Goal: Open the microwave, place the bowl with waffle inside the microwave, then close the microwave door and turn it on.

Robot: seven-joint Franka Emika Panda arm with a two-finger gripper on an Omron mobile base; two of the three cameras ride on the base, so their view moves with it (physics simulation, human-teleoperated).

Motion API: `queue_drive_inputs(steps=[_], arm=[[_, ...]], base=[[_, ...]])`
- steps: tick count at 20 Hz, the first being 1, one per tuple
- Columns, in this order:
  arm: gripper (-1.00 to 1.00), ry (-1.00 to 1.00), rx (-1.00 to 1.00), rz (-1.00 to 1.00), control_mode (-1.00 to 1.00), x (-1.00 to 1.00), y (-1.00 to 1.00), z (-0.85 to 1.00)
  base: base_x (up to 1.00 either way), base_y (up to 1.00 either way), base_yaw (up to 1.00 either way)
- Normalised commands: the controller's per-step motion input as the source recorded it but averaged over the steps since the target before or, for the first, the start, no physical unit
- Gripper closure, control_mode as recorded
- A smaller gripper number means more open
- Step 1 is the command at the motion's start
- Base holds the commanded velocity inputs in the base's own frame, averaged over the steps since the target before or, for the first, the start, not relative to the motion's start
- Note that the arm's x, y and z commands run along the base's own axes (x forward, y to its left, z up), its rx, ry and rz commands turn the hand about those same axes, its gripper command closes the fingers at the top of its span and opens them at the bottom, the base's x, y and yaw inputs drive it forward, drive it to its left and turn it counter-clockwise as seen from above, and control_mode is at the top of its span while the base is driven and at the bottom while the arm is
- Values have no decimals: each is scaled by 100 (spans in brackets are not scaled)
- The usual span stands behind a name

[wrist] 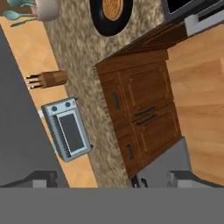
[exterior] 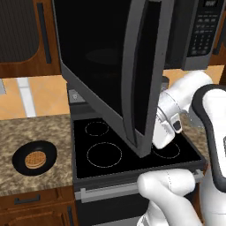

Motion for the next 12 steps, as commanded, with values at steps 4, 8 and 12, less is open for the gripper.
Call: queue_drive_inputs(steps=[4, 8, 12], arm=[[-100, 0, 0, -9, -100, 67, 96, -36], [-100, 2, 0, -2, -100, 87, 61, -73], [-100, 7, 0, 3, -100, 100, 30, -100]], base=[[0, 0, 0], [0, 0, 0], [0, 0, 0]])
